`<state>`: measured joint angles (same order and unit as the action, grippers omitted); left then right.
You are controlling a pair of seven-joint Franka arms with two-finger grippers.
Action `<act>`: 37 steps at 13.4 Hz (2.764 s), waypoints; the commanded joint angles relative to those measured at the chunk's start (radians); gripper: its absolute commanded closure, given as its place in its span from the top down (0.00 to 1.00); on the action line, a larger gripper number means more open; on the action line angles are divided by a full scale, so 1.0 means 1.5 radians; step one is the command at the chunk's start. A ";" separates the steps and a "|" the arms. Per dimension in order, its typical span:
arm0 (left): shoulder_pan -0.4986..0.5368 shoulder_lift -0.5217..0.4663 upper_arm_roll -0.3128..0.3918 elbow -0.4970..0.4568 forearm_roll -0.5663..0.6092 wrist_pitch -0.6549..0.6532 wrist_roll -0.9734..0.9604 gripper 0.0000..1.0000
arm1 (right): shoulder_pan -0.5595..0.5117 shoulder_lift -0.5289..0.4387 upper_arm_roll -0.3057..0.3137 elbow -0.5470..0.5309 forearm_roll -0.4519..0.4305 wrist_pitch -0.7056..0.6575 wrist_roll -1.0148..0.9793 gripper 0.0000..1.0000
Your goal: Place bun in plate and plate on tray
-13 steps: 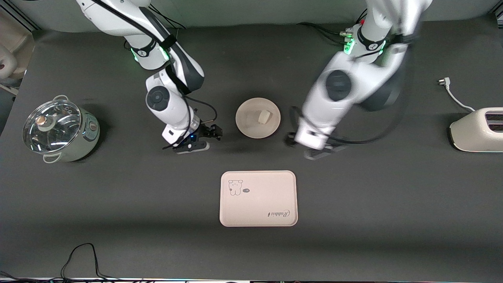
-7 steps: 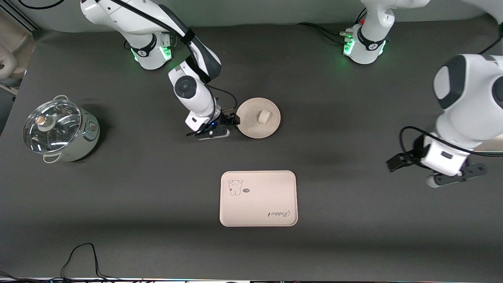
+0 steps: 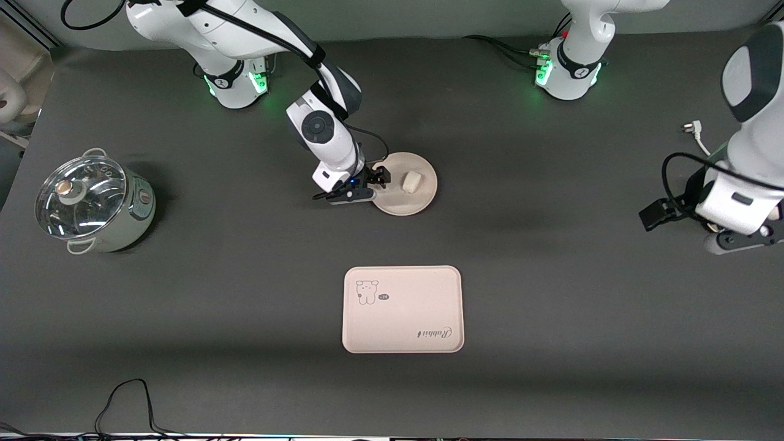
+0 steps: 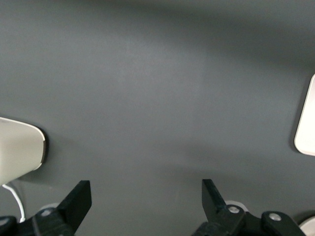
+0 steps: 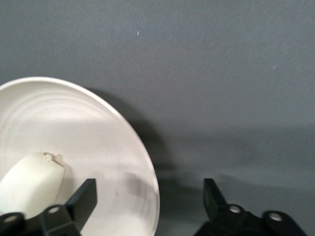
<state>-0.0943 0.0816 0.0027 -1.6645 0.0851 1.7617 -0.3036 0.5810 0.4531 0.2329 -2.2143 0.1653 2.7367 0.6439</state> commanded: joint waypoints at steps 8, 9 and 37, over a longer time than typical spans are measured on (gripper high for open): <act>0.112 -0.072 -0.120 -0.057 -0.009 -0.007 0.024 1.00 | 0.009 0.012 -0.003 -0.001 -0.001 0.019 0.019 0.00; 0.112 -0.066 -0.120 -0.048 -0.008 -0.009 0.028 1.00 | 0.009 0.012 -0.003 0.000 -0.001 0.019 0.020 0.00; 0.096 -0.034 -0.125 -0.035 -0.017 0.015 0.013 1.00 | -0.098 0.349 -0.087 0.747 -0.001 -0.256 -0.058 0.00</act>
<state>0.0582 0.0290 -0.1826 -1.7308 0.0660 1.7910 -0.2854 0.4282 0.8604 0.0985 -1.2037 0.1632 2.3007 0.5715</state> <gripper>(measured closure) 0.000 0.956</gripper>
